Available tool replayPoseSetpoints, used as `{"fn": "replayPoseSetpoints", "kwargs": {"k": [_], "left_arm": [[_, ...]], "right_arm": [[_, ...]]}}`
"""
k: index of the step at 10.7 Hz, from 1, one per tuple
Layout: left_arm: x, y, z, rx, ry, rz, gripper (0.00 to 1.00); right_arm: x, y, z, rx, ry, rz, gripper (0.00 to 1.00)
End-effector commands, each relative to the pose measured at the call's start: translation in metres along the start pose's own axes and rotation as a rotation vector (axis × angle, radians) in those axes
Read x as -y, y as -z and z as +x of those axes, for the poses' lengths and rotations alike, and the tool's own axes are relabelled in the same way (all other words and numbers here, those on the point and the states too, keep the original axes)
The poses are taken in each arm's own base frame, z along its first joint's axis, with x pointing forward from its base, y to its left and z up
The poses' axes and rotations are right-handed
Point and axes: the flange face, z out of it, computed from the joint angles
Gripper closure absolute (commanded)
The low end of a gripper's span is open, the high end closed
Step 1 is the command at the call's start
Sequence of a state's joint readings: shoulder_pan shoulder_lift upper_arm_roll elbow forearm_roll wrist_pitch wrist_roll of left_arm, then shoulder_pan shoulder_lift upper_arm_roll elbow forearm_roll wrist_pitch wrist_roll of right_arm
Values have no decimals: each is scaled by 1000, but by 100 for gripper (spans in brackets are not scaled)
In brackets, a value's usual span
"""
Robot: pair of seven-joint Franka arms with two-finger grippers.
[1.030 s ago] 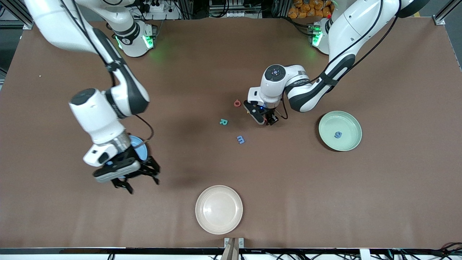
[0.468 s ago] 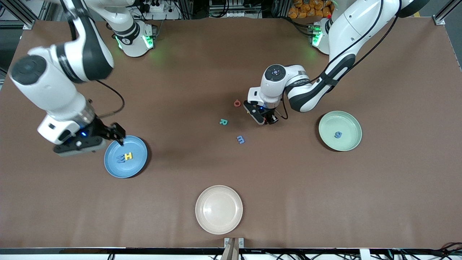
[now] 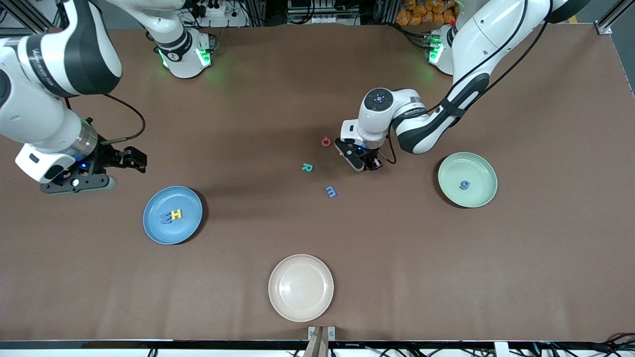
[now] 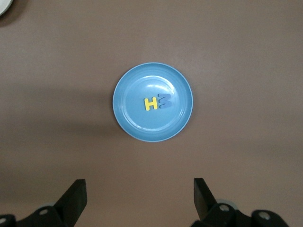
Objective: Sort uppercase to blue plate, lowercase to green plate
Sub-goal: 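Carry the pink W to the green plate while the right gripper withdraws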
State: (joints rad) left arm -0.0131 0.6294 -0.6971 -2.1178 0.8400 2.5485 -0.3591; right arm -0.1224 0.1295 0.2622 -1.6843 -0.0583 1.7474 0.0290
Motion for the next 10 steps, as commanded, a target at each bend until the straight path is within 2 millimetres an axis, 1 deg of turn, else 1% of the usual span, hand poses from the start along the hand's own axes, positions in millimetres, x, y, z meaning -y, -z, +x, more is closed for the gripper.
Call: {"fn": "replayPoseSetpoints", "kwargs": {"k": [1,2,3,4,5,6,7,8,9,10], "left_arm": [[26,4,-5,-11,12,37,79],[41,8,-9,-10,-5,46,81],[53,12,-14,16,-18,65,81],[59,20,-16,49,-38,77,83],[72,27,-21,82,-45,72,83],[91,38,-28,102,-84,66,83],[113,51,-37,124,-112,58,83],[135,66,-48,143,-141,49,83],[160,79,-62,154,-171,38,83],[183,86,-79,163,-190,22,83]], "right_arm": [[-11,34,-12,8,-29,77,0],[-13,47,-20,-4,-33,70,0],[-21,54,-25,-12,-45,67,0],[-21,62,-33,-2,-39,64,0],[-23,68,-38,4,-43,62,0],[-31,74,-41,3,-41,62,0],[-33,78,-42,-4,-11,63,0],[-42,80,-45,-8,2,68,0],[-49,87,-50,-21,7,101,0],[-56,86,-51,-16,-3,123,0]]}}
